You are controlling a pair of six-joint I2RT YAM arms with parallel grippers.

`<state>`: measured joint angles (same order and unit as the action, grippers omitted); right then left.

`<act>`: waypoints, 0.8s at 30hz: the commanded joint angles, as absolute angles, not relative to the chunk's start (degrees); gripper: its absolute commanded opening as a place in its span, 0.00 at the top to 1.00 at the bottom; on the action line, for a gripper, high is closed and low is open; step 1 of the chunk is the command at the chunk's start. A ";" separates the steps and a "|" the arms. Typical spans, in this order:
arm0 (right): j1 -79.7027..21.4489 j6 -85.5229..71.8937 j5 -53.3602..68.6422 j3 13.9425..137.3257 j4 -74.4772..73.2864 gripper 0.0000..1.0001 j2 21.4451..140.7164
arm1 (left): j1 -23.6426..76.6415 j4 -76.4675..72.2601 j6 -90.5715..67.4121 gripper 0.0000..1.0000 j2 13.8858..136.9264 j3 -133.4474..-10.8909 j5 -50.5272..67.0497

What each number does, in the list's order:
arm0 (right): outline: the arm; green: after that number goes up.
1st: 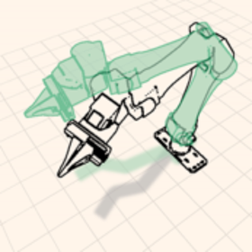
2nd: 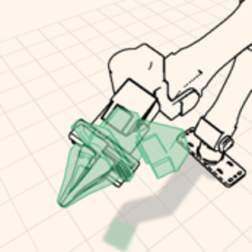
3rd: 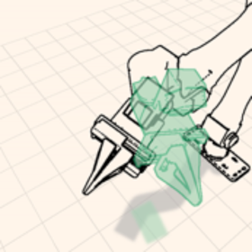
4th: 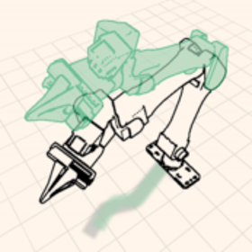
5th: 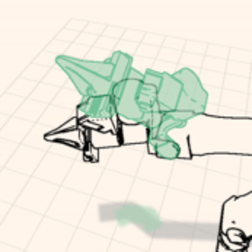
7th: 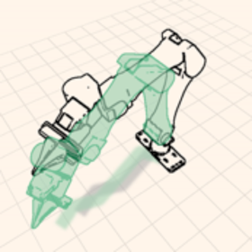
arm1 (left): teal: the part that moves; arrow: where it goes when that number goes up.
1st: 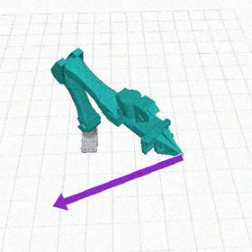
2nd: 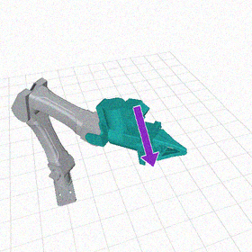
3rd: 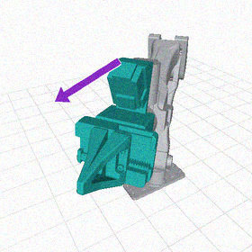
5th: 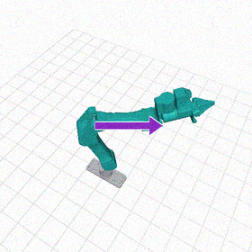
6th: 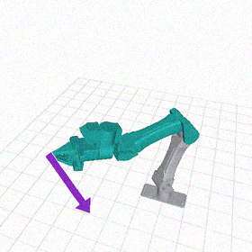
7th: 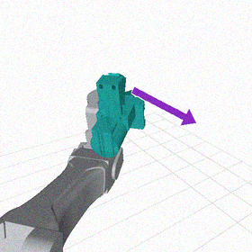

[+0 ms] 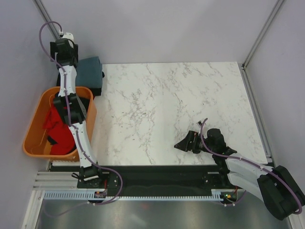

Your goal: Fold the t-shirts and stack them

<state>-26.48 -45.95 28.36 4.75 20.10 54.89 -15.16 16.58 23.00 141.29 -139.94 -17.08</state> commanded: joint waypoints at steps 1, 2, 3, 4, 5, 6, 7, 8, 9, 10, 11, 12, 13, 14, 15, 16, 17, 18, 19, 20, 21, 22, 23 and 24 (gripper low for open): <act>-26.28 -45.26 27.25 5.01 18.02 0.02 56.34 | -15.73 9.67 23.21 0.00 141.86 -141.33 -29.34; -26.19 -45.26 27.25 5.01 18.10 0.02 56.16 | -15.65 9.75 21.46 0.00 141.68 -140.98 -30.66; -26.28 -45.35 27.25 4.92 18.11 0.02 56.16 | -15.64 10.10 20.66 0.00 141.24 -140.89 -31.02; -26.28 -45.44 27.25 4.75 18.11 0.02 55.90 | -15.21 10.28 18.74 0.00 140.63 -140.71 -31.29; -26.28 -45.44 27.25 4.75 18.11 0.02 55.72 | -14.94 10.98 18.11 0.00 140.19 -140.63 -31.03; -26.19 -45.53 27.07 4.66 18.11 0.02 55.55 | -14.59 11.25 17.76 0.00 139.84 -140.63 -30.85; -26.28 -45.53 26.98 4.66 18.02 0.02 55.37 | -13.55 11.34 17.41 0.00 138.88 -140.63 -30.94; -26.28 -45.61 26.90 4.66 17.93 0.02 55.11 | -13.10 11.51 17.32 0.00 138.43 -140.45 -30.59; -26.19 -45.62 26.89 4.57 17.93 0.02 54.93 | -12.49 11.43 17.40 0.00 137.99 -140.36 -30.41; -26.28 -45.70 26.63 4.31 17.41 0.02 53.80 | -9.96 11.69 16.71 0.00 135.46 -139.67 -32.59; -26.28 -45.70 26.63 4.31 17.14 0.02 53.79 | -9.93 11.69 16.70 0.00 135.44 -139.66 -32.61; -26.28 -45.70 26.28 4.22 16.88 0.02 53.35 | -8.54 11.86 16.79 0.00 134.83 -139.05 -33.56; -26.28 -45.70 26.11 4.22 16.09 0.02 52.13 | -7.57 11.87 17.92 0.00 133.17 -138.52 -35.75; -26.19 -45.70 25.84 4.04 15.91 0.02 51.51 | -6.69 11.87 18.97 0.00 132.46 -137.91 -36.99; -26.28 -45.96 25.49 3.87 15.65 0.02 50.89 | -4.77 11.69 19.85 0.00 131.67 -136.51 -38.39; -26.19 -46.05 25.31 3.69 15.38 0.02 49.67 | -3.88 11.95 20.56 0.00 130.70 -135.80 -40.41; -26.28 -46.05 25.14 3.69 14.60 0.02 49.22 | -2.82 12.30 20.22 0.00 128.87 -135.09 -41.13; -26.19 -46.05 25.05 3.69 14.07 0.02 48.78 | -0.81 13.52 19.69 0.00 127.72 -134.13 -41.22; -26.19 -46.05 24.70 3.69 13.54 0.02 47.82 | -0.27 14.84 18.90 0.00 126.84 -133.69 -42.35; -26.28 -46.05 24.61 3.69 12.67 0.02 47.46 | 2.00 15.11 18.20 0.00 126.04 -133.42 -43.67; -26.19 -46.05 24.52 3.60 12.22 0.02 46.94 | 4.54 15.47 17.76 0.00 124.29 -132.63 -44.81; -26.19 -46.23 24.35 3.60 11.87 0.02 45.89 | 6.05 15.56 18.01 0.00 123.41 -131.76 -45.61; -26.28 -46.23 24.08 3.43 10.91 0.02 45.10 | 7.80 15.47 18.28 0.00 122.18 -130.62 -45.70; -26.19 -46.32 23.91 3.25 10.55 0.02 44.22 | 11.65 15.47 16.89 0.00 119.99 -127.73 -46.14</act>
